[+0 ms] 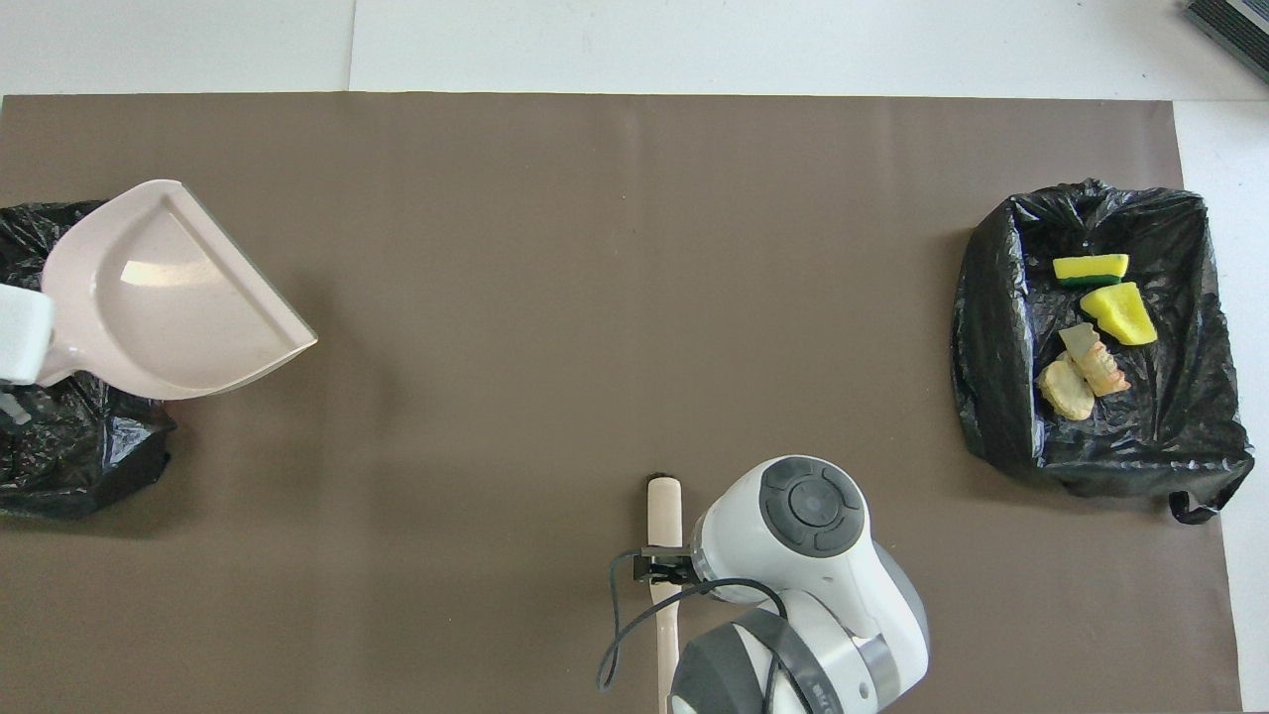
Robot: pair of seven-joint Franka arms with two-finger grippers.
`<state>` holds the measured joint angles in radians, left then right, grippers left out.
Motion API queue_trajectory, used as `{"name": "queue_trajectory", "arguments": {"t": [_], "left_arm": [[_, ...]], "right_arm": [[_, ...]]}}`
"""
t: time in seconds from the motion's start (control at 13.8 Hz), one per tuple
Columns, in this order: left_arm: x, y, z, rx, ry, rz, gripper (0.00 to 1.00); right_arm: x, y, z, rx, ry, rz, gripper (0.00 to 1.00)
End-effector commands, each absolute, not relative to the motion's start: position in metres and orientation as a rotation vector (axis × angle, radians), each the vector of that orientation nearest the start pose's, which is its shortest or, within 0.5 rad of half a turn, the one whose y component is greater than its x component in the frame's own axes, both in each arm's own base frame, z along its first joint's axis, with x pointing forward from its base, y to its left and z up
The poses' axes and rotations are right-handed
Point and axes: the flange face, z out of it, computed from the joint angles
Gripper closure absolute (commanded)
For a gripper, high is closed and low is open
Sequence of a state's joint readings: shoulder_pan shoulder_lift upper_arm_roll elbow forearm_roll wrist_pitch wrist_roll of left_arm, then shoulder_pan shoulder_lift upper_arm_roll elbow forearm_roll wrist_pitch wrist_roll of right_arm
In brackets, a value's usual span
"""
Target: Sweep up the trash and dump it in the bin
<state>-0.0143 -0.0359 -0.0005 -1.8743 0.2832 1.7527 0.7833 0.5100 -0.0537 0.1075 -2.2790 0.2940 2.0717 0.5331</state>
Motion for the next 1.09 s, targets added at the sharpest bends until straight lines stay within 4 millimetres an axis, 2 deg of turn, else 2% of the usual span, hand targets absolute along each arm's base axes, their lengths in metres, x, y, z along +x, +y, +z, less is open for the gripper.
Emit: {"name": "queue_trajectory", "arguments": {"t": [0.0,0.15,0.29,0.44,0.65,0.8,0.94,1.02], "left_arm": [[0.534,-0.044,0.513,-2.814,1.003,0.206,1.00],[0.536,-0.098,0.501,-2.897,0.868,0.190,1.00],[0.536,-0.145,0.502,-2.994,0.753,0.104,1.00],[0.547,-0.210,0.483,-3.019,0.616,0.109,1.00],[0.561,-0.302,0.455,-3.066,0.393,0.108,1.00],[0.562,-0.348,0.439,-3.084,0.322,0.060,1.00],[0.560,-0.371,0.436,-3.122,0.279,0.040,1.00],[0.556,-0.390,0.429,-3.131,0.292,0.049,1.00]], "right_arm": [[0.424,0.277,0.390,-3.038,0.098,0.269,0.00],[0.449,0.260,0.411,-3.097,0.078,0.137,0.00],[0.476,0.236,0.430,-3.143,0.097,0.015,0.00],[0.498,0.218,0.448,-3.127,0.161,-0.064,0.00],[0.528,0.185,0.490,-3.093,0.251,-0.172,0.00],[0.537,0.167,0.515,-3.092,0.238,-0.207,0.00],[0.542,0.149,0.540,-3.105,0.209,-0.192,0.00],[0.544,0.139,0.554,-3.113,0.199,-0.178,0.00]]}}
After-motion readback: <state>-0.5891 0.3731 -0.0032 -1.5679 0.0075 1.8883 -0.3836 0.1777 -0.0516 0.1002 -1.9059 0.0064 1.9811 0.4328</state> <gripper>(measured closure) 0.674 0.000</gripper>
